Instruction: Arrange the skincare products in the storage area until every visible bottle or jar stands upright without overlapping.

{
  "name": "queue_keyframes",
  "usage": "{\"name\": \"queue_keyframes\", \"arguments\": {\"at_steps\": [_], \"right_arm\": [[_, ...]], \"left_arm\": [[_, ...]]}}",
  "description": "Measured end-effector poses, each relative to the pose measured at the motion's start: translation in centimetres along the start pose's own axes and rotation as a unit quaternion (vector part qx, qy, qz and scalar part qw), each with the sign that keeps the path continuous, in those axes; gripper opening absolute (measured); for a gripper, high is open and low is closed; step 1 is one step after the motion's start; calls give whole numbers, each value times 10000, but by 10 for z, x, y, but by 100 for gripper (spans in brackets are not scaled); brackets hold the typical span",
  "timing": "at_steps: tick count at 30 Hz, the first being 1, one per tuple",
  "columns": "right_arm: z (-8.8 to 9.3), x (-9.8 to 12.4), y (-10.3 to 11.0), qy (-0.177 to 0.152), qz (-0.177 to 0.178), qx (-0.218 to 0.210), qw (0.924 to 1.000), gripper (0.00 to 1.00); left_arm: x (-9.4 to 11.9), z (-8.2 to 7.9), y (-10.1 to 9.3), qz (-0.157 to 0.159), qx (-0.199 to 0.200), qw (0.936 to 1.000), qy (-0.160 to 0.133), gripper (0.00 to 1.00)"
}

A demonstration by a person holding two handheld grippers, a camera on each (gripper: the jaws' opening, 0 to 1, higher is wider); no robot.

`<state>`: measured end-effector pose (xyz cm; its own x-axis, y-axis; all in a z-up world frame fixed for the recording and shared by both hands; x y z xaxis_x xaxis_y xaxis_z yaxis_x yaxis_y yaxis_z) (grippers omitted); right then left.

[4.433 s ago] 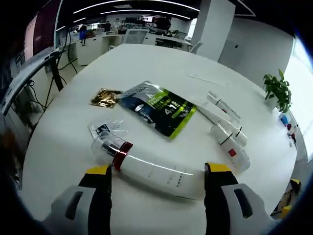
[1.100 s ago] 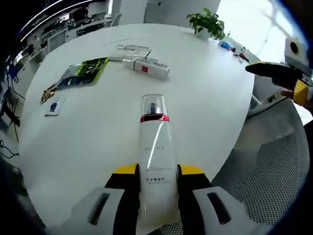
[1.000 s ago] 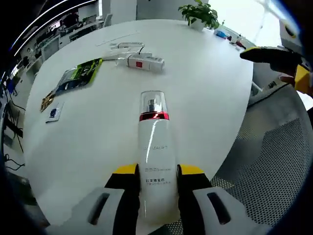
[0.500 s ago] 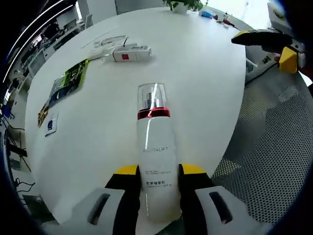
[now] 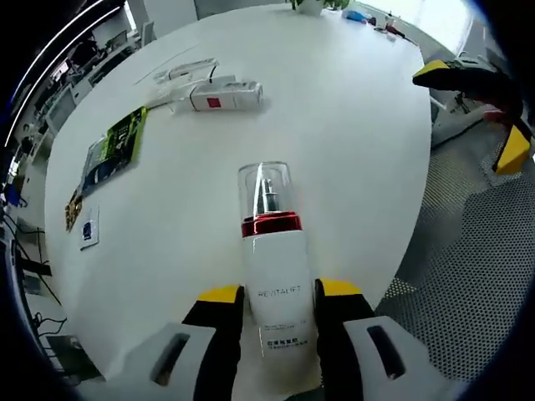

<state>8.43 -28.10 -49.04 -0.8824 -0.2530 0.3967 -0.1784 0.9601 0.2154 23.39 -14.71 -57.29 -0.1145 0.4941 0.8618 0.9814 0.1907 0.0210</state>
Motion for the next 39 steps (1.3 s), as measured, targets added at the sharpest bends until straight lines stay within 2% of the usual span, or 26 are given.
{"name": "queue_keyframes", "arguments": {"at_steps": [2, 5, 6, 9, 16, 20, 24, 27, 31, 32, 33, 34, 36, 38, 39], "right_arm": [[0, -1, 0, 0, 17, 111, 9999, 69], [-1, -1, -4, 65, 241, 784, 9966, 67], [-1, -2, -4, 69, 211, 854, 9961, 67], [0, -3, 0, 64, 95, 776, 9969, 69], [2, -4, -4, 41, 141, 683, 9976, 75], [3, -4, -3, 61, 106, 665, 9977, 76], [3, -5, -2, 71, 68, 657, 9978, 77], [0, -4, 0, -65, 15, 366, 9993, 78], [-10, -5, 9, -367, -204, -396, 9983, 77], [-14, -6, 12, -533, -242, -789, 9952, 76], [-19, -8, 19, -743, -404, -1218, 9889, 76], [-22, -9, 22, -830, -471, -1466, 9846, 75], [-29, -15, 26, -925, -494, -1624, 9811, 75], [-34, -20, 29, -922, -509, -1628, 9810, 74], [-38, -24, 31, -1015, -527, -1747, 9780, 74]], "left_arm": [[0, 2, -2, -11, -17, 10000, 43, 36], [-2, 0, -3, -37, -4, 10000, -11, 35], [-3, 0, -2, -35, 12, 10000, -1, 35], [-4, -1, -4, -20, -32, 10000, -11, 33], [-4, -1, -4, -40, 157, 9998, -66, 30], [-3, -1, -3, -260, 233, 9984, -447, 29], [1, -1, -9, -296, 322, 9966, -703, 29], [6, -4, -16, -257, 551, 9933, -985, 28], [19, -18, -20, -275, 723, 9849, -1546, 28], [24, -23, -22, -260, 761, 9827, -1666, 28], [30, -27, -24, -262, 803, 9806, -1767, 28], [35, -34, -24, -302, 827, 9763, -1978, 28], [42, -44, -28, -274, 711, 9731, -2172, 28], [57, -60, -35, -370, 514, 9654, -2531, 28], [62, -65, -37, -414, 507, 9612, -2678, 28]]}}
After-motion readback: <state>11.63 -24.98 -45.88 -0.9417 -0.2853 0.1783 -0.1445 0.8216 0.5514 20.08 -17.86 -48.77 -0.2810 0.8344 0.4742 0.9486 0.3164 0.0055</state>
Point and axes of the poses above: the point that each gripper's makers call its tool centre point, and the gripper's own axes: x roughly backward along the fingers, y roughly to its left, z roughly out of its underside, the point moved 5 cm from there along x, roughly backward along the fingers, and after that the axes turned 10 degrees about -y, right-handed, at the moved point
